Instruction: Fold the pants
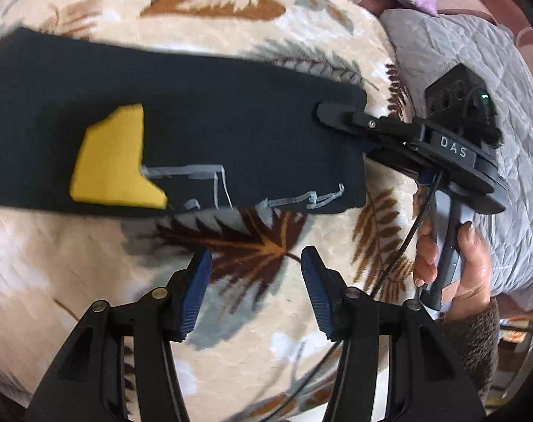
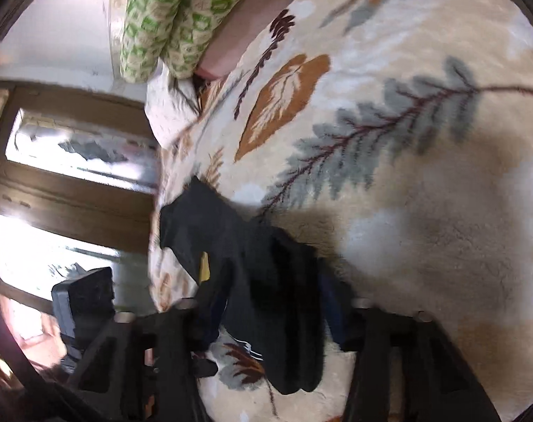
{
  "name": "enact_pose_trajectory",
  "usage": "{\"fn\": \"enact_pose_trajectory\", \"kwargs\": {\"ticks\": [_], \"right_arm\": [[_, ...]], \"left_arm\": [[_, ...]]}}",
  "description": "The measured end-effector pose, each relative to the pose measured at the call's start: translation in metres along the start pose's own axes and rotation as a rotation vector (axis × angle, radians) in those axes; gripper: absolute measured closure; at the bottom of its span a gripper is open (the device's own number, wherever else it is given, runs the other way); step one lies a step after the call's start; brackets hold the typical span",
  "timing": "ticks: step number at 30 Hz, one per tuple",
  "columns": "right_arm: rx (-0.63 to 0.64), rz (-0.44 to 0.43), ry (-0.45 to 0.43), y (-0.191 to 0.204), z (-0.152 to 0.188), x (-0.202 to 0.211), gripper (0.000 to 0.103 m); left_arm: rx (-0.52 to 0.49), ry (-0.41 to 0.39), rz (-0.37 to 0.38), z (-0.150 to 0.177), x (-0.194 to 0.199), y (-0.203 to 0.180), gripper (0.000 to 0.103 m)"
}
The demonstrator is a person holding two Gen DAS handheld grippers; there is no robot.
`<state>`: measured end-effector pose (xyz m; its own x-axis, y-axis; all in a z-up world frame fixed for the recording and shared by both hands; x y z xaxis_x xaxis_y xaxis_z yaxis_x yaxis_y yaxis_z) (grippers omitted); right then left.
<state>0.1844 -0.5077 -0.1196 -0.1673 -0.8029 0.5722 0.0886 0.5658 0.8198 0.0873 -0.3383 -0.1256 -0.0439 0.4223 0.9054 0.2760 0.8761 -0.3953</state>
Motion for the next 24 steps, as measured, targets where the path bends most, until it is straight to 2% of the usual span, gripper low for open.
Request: {"fn": "enact_pose_trajectory", "kwargs": {"ticks": [3, 9, 12, 15, 18, 21, 24], "right_arm": [[0.017, 0.034, -0.018, 0.003, 0.001, 0.005, 0.079], [0.035, 0.013, -0.049, 0.019, 0.003, 0.016, 0.079], [0.008, 0.019, -0.051, 0.019, 0.002, 0.016, 0.079], [-0.017, 0.018, -0.051, 0.014, 0.002, 0.014, 0.079], [-0.035, 0.018, -0.053, 0.009, 0.001, 0.013, 0.079], [-0.036, 0.014, -0.056, 0.008, 0.001, 0.012, 0.078], [-0.039, 0.014, -0.057, 0.006, 0.002, 0.013, 0.077]], "left_arm": [[0.095, -0.021, 0.048, 0.003, -0.004, -0.002, 0.052], [0.319, -0.118, 0.195, 0.006, -0.015, -0.010, 0.052], [0.422, -0.170, 0.215, 0.008, -0.018, -0.005, 0.052], [0.498, -0.177, 0.223, 0.017, -0.020, 0.001, 0.052], [0.645, -0.218, 0.292, 0.032, -0.020, 0.003, 0.052], [0.645, -0.263, 0.271, 0.025, -0.017, 0.006, 0.052], [0.694, -0.262, 0.318, 0.015, -0.024, 0.012, 0.052]]}}
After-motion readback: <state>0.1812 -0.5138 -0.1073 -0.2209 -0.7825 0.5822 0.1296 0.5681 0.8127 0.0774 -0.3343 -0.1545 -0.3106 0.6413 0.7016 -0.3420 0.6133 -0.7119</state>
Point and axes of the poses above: each gripper's, at about its wrist camera, not at the fingertips, and x roughly against the way its jaws point, y to its left, z to its underside, the point moved 6 cm from there along -x, roughly the way its jaws point, and after that the axes turned 11 degrees about -x, right-handed, at the moved point
